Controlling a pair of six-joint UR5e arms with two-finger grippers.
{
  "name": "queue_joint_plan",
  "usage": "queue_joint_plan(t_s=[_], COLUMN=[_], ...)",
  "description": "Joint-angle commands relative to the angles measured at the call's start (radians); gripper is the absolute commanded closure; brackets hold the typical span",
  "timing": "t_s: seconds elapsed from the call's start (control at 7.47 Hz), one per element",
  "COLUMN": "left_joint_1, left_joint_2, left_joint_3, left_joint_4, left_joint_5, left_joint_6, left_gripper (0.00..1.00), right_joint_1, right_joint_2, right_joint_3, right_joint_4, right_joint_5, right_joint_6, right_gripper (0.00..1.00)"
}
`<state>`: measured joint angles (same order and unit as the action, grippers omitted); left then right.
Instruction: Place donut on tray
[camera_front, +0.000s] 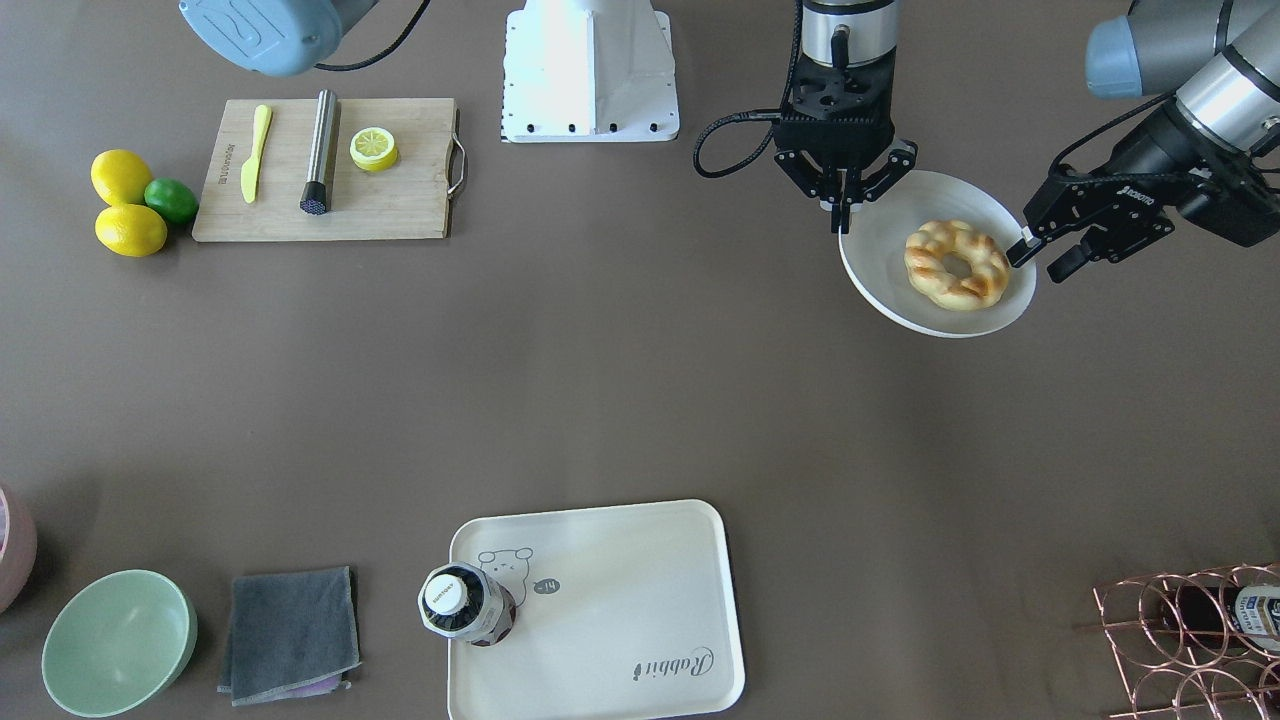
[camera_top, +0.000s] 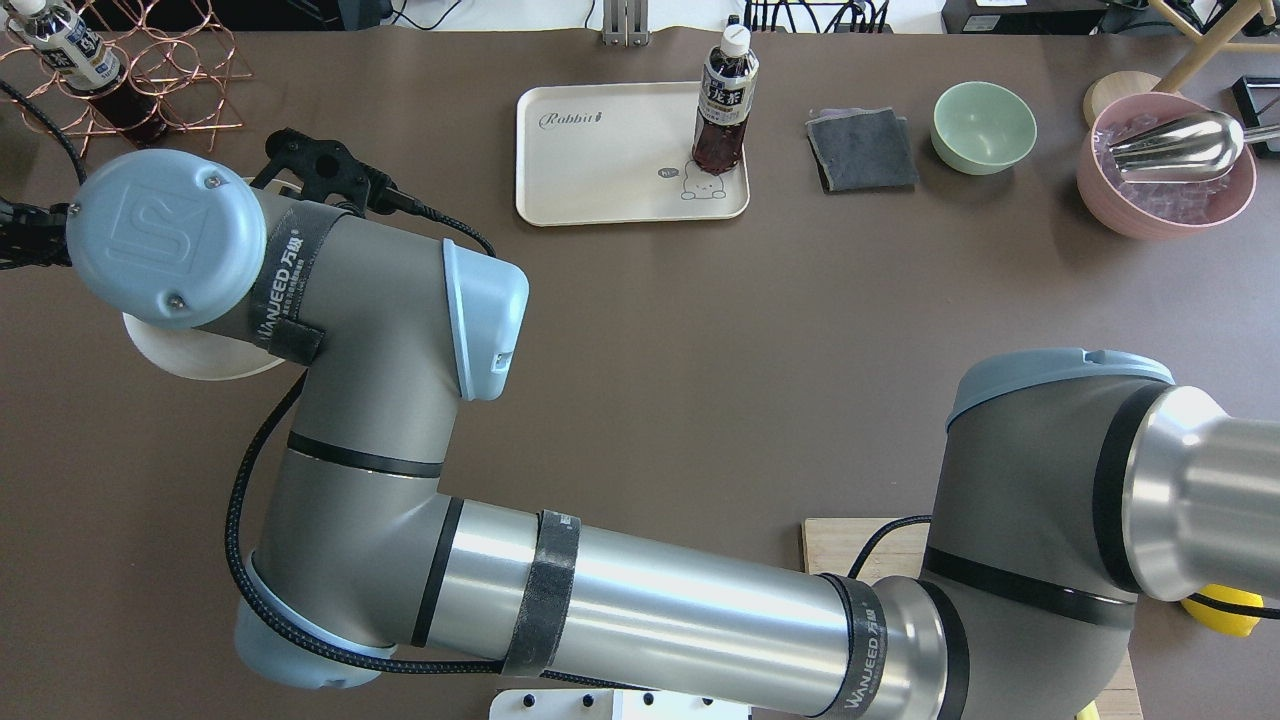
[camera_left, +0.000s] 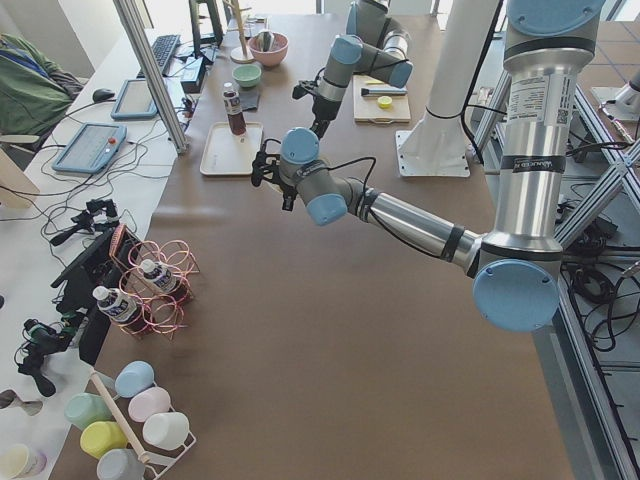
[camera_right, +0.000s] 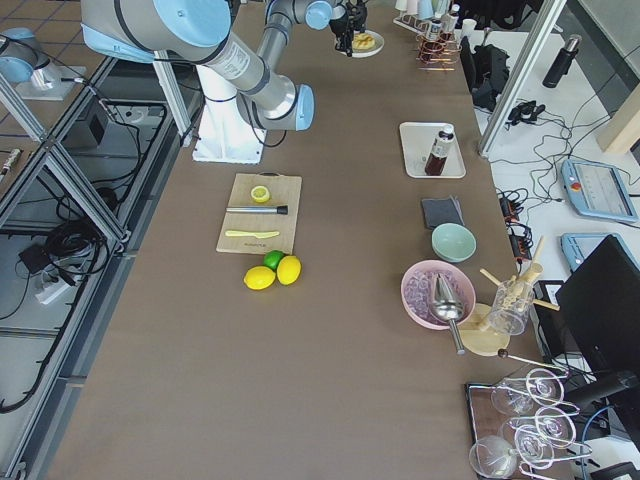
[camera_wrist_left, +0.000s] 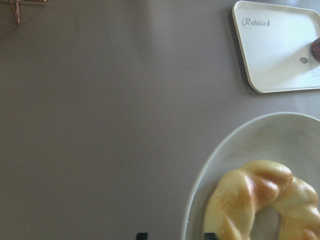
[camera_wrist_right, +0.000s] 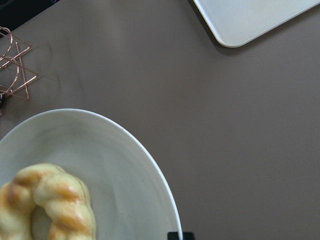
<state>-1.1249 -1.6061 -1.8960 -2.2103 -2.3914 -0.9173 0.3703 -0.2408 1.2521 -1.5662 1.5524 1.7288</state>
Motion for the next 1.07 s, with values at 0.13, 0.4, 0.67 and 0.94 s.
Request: queue_joint_plan(t_s=[0.13, 0.4, 0.67, 0.94], left_joint_1=[0.011, 0.011, 0.011, 0.011], left_joint_2=[0.000, 0.000, -0.002, -0.006], left_joint_3=[0.000, -0.001, -0.001, 0.005], left_joint_4=[-0.002, -0.002, -0.002, 0.003], left_joint_5=[0.000, 0.000, 0.000, -0.002], left_joint_6=[0.000, 0.000, 0.000, 0.000], left_gripper=[0.70, 1.00, 1.00, 1.00], right_joint_1=[0.013, 0.015, 0.016, 0.018], right_joint_2=[0.005, 0.005, 0.000, -0.015], right_joint_3=[0.000, 0.000, 0.001, 0.006], right_joint_4=[0.002, 0.002, 0.002, -0.011], right_joint_5=[0.000, 0.002, 0.006, 0.003], right_joint_6=[0.000, -0.003, -0.012, -0.029], right_gripper=[1.00, 1.00, 0.77, 0.00])
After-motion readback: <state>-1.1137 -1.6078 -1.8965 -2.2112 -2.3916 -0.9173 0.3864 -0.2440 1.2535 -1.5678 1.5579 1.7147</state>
